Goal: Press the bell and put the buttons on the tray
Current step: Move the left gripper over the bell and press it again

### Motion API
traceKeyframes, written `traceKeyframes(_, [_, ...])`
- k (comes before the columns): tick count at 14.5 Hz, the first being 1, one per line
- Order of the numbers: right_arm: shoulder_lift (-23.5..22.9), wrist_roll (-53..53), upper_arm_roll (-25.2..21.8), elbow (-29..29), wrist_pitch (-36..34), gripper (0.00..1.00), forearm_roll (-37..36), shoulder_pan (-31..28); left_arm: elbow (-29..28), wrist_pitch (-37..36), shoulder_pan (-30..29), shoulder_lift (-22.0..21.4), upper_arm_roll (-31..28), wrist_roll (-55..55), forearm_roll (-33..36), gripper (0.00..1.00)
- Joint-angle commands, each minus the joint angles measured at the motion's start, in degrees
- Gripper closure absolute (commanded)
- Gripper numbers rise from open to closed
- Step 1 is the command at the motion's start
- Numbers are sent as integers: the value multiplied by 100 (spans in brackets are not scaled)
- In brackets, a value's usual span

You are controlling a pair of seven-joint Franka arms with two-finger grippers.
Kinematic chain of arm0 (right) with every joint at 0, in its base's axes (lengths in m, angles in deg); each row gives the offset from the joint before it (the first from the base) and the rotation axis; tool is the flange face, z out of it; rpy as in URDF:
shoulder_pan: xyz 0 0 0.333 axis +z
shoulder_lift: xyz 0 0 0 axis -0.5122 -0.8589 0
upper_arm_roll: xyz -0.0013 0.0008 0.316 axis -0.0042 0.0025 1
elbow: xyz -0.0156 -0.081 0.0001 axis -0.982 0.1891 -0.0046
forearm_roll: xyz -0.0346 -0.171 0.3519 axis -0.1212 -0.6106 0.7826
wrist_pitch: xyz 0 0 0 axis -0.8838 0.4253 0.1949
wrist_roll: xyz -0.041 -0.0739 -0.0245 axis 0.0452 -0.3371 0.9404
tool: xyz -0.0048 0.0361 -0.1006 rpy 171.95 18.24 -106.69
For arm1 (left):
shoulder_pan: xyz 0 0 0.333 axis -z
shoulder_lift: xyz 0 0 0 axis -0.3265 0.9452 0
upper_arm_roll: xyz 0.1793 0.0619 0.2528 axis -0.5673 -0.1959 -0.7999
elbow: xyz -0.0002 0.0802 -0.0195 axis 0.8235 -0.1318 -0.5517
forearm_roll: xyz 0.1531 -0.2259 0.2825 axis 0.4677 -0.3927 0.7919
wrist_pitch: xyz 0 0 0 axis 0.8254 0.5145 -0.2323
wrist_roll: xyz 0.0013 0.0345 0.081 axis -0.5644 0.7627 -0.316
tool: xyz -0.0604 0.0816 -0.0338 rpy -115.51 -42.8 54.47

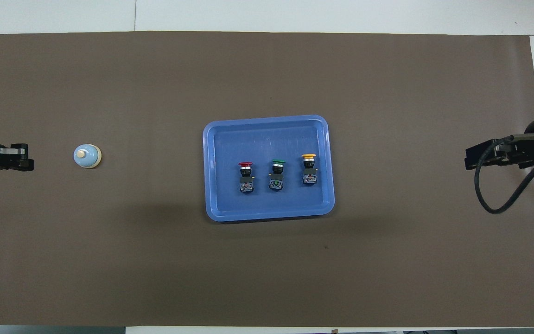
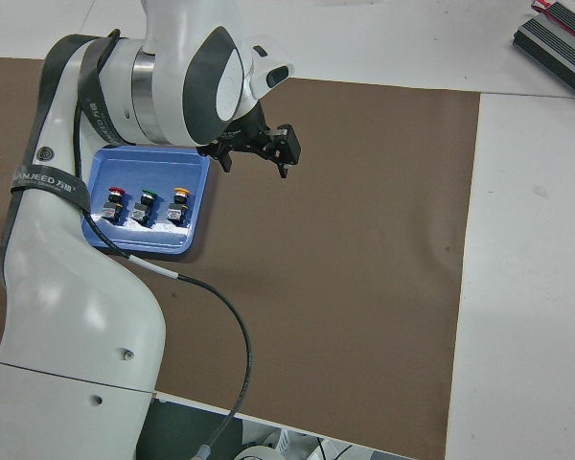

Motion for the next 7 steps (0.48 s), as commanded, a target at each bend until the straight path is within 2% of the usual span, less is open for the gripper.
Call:
traceKeyframes(1, [28,67,53,8,-78,0,109,-95,-653,617,-111,-148,21,-322,3,100])
traceKeyframes(2, [28,67,53,8,-78,0,109,-95,-795,837,-120,-78,30,-306,12,100])
traceKeyframes(7, [28,67,53,8,-78,0,109,-95,-893,1971,-76,958,30,186,64,100])
